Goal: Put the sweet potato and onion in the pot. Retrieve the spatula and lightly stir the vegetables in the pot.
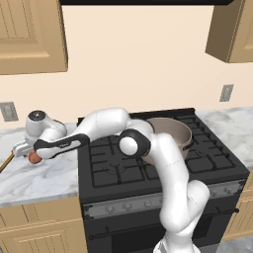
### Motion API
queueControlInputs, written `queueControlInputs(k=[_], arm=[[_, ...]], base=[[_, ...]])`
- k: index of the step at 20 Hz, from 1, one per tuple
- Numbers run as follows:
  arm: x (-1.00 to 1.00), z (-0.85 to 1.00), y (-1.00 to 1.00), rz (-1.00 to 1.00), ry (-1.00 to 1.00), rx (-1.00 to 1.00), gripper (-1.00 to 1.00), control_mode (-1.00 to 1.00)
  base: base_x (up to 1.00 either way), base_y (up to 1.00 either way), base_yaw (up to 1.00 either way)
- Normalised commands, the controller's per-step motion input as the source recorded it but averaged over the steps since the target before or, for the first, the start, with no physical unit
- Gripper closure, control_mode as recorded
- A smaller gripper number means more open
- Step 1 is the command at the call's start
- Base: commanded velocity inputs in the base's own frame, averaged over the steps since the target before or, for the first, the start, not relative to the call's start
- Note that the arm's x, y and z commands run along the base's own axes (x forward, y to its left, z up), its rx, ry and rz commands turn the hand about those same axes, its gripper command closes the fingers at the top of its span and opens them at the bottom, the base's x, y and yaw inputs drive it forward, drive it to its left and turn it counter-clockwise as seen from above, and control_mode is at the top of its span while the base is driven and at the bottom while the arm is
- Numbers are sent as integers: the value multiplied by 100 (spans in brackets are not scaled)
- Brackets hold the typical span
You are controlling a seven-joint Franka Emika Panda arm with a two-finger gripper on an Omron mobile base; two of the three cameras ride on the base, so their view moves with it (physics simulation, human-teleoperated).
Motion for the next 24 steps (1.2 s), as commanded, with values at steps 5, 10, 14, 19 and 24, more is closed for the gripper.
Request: queueControlInputs(k=[5, 10, 14, 19, 24], arm=[[0, -22, 0, -1, 0, 0, -100, -100], [0, -11, 0, -1, 0, 0, -100, -100], [0, -1, 0, 0, 1, 0, -100, -100], [20, -5, 0, -2, 5, 0, -100, -100], [20, -1, 0, -3, 4, 0, -100, -100]], base=[[0, 0, 0], [0, 0, 0], [0, 0, 0], [0, 0, 0], [0, 0, 0]])
